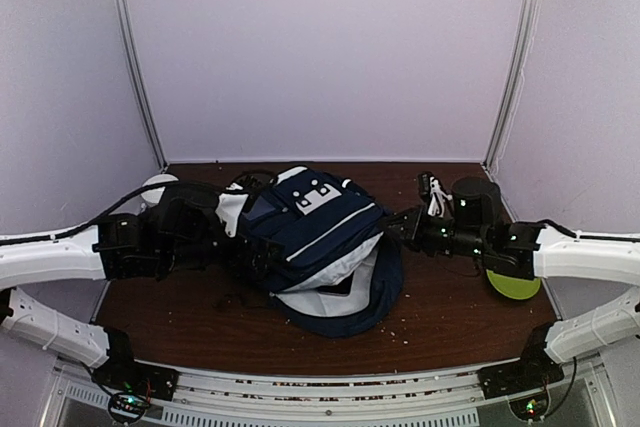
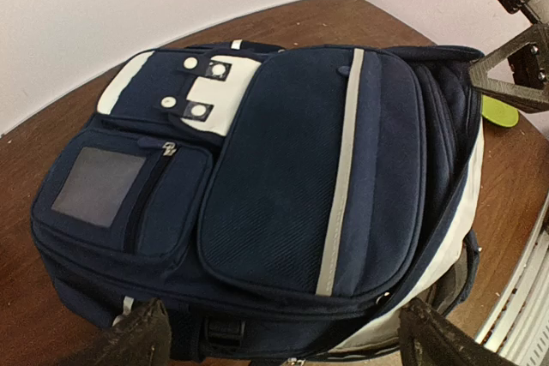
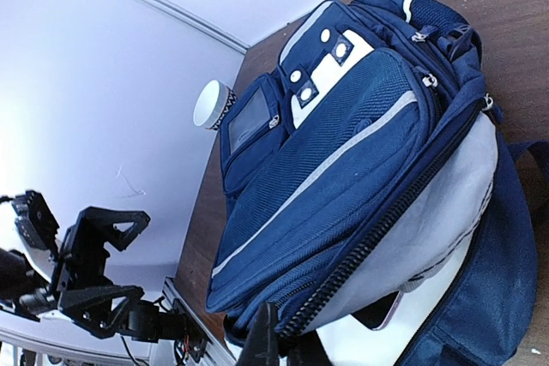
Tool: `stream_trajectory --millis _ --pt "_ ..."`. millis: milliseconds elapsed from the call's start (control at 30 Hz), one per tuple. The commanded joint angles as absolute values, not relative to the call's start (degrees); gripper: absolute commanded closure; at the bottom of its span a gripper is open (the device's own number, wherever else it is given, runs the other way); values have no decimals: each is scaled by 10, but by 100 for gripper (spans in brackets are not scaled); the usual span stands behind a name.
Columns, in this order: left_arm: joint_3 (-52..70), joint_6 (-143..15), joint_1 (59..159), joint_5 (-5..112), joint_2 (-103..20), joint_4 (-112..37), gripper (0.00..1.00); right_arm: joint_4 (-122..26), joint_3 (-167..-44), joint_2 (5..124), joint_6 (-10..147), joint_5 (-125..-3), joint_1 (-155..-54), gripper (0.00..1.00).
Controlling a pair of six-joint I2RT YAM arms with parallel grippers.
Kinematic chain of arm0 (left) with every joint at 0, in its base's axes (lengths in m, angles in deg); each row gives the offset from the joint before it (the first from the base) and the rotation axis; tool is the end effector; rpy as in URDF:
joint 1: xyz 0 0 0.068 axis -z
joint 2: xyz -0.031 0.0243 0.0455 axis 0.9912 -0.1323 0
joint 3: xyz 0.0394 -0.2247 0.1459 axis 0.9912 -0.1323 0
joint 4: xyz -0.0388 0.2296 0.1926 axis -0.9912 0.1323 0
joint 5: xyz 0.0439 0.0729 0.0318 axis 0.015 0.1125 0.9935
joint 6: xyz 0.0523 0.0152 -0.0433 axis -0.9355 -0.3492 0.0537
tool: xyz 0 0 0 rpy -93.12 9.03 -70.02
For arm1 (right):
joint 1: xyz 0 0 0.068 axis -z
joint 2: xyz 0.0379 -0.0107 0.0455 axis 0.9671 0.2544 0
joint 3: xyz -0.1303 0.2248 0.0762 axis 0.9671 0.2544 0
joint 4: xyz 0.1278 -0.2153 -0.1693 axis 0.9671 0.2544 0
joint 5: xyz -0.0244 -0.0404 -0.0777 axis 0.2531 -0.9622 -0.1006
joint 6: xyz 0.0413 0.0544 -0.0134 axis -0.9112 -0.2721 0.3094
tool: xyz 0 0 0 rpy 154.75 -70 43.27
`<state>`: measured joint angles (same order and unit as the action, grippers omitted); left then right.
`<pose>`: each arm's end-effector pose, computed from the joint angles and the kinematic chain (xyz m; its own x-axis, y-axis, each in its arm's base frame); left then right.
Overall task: Pack the student bag
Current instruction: Adjust the student bag at the center of the board.
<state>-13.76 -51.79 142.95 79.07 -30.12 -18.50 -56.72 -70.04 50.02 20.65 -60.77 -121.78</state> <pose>0.1659 -0.2594 0.2658 -0.5195 0.1483 -0.8415 0.5458 0.8153 -0.1933 0.2150 0.2426 0.2355 -0.8118 0.3042 -0.4984 -0.3043 0.5082 0.8057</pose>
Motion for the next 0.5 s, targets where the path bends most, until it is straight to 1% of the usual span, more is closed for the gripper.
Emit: stream_trajectory --millis 0,167,333,467 --pt "-74 -572 1413 703 -355 -213 7 -617 -700 458 282 -577 -1205 100" --pt "-29 -635 1413 626 -433 -186 13 -648 -660 440 280 -553 -1186 100" --pt "5 -676 1414 627 -490 -151 18 -657 -647 429 283 -537 -1171 100" --pt "34 -695 1414 630 -529 -131 19 -664 -644 431 279 -526 -1168 100"
